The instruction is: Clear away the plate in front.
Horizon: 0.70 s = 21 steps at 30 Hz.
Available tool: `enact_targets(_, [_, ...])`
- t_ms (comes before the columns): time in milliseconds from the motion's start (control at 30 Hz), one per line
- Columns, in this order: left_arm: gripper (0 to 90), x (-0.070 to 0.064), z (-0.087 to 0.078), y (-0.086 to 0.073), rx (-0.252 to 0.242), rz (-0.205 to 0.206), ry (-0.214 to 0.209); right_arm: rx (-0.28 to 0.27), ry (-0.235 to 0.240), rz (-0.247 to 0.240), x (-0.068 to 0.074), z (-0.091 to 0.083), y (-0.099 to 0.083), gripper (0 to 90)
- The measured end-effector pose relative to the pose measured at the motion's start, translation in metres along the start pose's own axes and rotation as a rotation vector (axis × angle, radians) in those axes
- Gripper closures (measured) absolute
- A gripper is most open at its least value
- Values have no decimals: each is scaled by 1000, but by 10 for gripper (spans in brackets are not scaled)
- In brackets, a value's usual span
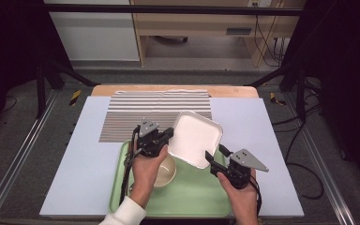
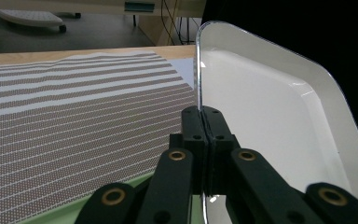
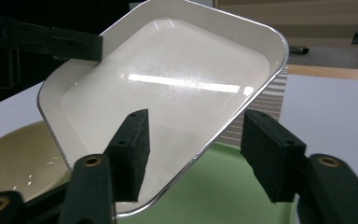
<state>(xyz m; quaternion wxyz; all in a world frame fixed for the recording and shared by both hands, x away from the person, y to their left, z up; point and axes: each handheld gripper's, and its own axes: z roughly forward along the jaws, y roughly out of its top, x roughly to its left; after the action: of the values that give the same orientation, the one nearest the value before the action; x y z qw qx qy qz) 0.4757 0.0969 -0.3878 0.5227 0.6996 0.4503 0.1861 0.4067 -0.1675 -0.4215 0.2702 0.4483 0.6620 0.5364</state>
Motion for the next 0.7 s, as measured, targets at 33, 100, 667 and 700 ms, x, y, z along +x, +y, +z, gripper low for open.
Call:
enact_targets(33, [890, 0, 1, -1, -1, 1, 5, 3, -1, 4, -1, 1, -1, 464])
enact_targets(100, [889, 0, 2, -2, 2, -2, 10, 12, -10, 11, -3, 3, -1, 508])
enact_targets(667, [885, -6, 5, -17, 16, -55, 38, 86, -80, 58, -10, 14, 1, 707])
enact_targets(700, [882, -7, 4, -18, 22, -58, 36, 86, -81, 64, -12, 15, 1, 723])
